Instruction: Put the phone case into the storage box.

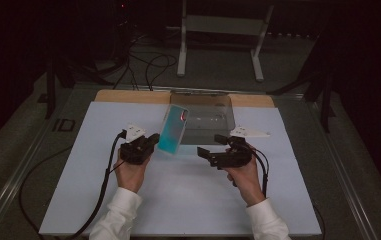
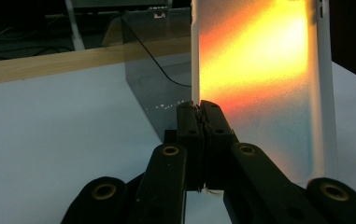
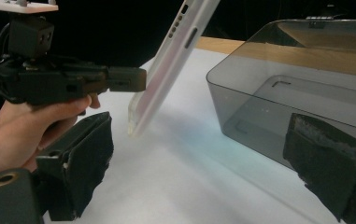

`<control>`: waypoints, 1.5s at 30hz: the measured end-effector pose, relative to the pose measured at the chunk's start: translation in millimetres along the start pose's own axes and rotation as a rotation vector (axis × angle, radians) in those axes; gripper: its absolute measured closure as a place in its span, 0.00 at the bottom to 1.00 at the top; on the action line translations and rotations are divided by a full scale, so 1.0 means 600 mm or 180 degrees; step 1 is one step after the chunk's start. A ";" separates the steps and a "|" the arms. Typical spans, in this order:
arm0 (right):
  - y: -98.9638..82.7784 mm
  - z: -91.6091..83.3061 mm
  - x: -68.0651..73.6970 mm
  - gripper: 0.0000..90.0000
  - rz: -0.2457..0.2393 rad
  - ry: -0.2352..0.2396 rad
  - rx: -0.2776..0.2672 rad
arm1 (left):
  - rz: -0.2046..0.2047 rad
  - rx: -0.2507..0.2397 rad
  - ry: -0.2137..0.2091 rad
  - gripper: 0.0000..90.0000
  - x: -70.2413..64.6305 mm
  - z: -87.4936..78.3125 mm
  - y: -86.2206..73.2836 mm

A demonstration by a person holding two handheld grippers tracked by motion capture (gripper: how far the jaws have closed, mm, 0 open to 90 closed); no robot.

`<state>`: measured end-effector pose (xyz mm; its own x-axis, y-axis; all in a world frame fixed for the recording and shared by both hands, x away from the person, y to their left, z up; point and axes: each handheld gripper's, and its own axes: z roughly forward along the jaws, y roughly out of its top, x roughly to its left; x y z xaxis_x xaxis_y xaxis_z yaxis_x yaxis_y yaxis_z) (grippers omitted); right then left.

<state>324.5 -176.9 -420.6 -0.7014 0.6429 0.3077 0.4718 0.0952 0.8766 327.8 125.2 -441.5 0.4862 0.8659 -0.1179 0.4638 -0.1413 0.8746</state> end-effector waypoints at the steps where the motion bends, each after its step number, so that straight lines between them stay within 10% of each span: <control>1: 0.001 0.002 0.000 0.10 0.0011 0.0005 -0.0003 | 0.0001 -0.0002 -0.0001 0.99 -0.002 0.000 -0.001; 26: 0.018 0.045 0.027 0.25 0.0110 -0.0050 -0.0115 | 0.0039 -0.0156 -0.0045 0.99 -0.044 -0.006 -0.006; 45: 0.019 0.064 0.026 0.64 0.0685 0.0033 -0.0126 | 0.0004 -0.0223 -0.0115 0.99 -0.065 -0.008 -0.010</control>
<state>339.2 -136.6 -420.1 -0.5924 0.6374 0.4928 0.5899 -0.0735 0.8041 302.5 94.7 -440.0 0.5137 0.8476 -0.1326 0.4108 -0.1073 0.9054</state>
